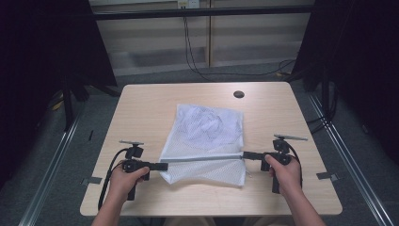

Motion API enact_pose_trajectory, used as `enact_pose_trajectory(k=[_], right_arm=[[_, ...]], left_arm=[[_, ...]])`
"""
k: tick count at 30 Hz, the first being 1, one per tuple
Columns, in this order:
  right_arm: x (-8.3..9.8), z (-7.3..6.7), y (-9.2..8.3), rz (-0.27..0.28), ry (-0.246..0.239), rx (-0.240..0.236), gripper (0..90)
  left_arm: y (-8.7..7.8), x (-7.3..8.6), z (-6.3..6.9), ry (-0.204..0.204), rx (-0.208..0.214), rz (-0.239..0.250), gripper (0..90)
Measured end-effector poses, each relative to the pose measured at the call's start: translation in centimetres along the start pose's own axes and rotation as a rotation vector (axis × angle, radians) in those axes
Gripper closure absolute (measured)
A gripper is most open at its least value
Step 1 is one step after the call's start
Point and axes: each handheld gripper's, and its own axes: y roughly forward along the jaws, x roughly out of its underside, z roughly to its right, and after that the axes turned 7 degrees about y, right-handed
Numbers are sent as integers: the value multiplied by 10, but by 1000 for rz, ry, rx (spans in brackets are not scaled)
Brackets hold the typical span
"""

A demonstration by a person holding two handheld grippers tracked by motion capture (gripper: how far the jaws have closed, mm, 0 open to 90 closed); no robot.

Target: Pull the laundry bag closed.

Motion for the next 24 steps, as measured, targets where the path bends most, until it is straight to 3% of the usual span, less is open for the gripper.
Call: enact_pose_trajectory(k=[3, 5, 8, 10, 11, 15, 18, 20, 24], right_arm=[[-1, 0, -1, 11, -8, 11, 876], [-1, -1, -1, 12, -28, 18, 875], [-2, -1, -2, 30, -61, 35, 868], [-2, -2, -3, 43, -72, 37, 795], [-3, -2, -3, 54, -77, 37, 761], [-3, -3, -1, 82, -102, 56, 630], [-4, -4, 1, 114, -155, 83, 494], [-5, -3, 1, 127, -188, 97, 450], [-7, 0, 2, 145, -249, 129, 320]], left_arm=[[0, -1, 1, 6, 15, 4, 878], [0, -2, 4, 41, 12, 14, 859], [1, -2, 6, 78, 17, 13, 709], [3, -2, 6, 113, -34, 31, 534], [3, -3, 5, 106, -39, 38, 427], [3, -7, 7, 165, -104, 62, 228], [3, -8, 6, 185, -135, 92, 131], [2, -8, 3, 197, -160, 85, 129], [0, -9, 1, 205, -204, 127, 108]])
